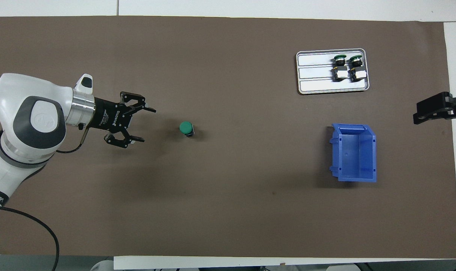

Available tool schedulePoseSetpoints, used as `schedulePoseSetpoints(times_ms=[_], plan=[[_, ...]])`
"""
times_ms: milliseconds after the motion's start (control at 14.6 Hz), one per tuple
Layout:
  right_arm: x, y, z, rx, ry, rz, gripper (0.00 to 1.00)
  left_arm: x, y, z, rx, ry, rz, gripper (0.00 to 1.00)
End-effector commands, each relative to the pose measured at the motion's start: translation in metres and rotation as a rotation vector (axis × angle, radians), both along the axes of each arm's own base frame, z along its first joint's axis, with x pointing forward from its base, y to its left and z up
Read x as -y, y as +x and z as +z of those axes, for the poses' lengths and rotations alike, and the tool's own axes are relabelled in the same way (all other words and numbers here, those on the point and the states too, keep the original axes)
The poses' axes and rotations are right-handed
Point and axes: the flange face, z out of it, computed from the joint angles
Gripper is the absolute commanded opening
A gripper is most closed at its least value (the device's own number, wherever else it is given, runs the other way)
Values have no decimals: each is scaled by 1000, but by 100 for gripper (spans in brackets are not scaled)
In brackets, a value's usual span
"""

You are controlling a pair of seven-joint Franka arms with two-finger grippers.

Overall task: Place and press button with both arms
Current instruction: 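Raise the left gripper back away from the button, then lower the left gripper onto the button top to press it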

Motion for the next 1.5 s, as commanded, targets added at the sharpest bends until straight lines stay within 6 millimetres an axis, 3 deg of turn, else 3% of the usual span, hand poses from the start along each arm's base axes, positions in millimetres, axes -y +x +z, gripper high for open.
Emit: schedulePoseSetpoints(times_ms=[0,137,478,614,819,956,1297,1365,1434], plan=[[1,-2,0,4,23,19,99,5,8,24,52,79,-83,100],[1,-2,-1,2,23,19,99,12,12,37,90,129,-149,100],[1,-2,-1,2,23,19,99,52,7,63,188,310,-373,100],[1,-2,-1,2,23,17,99,54,8,71,190,316,-386,100],[1,-2,-1,2,23,19,99,73,4,91,246,448,-524,100],[1,-2,-1,2,23,19,99,96,-7,90,300,501,-660,99],[1,-2,-1,2,23,19,99,119,-17,91,365,477,-820,99],[1,-2,-1,2,23,19,99,122,-19,89,372,475,-827,97],[1,-2,0,4,23,19,99,133,-26,82,381,468,-836,88]])
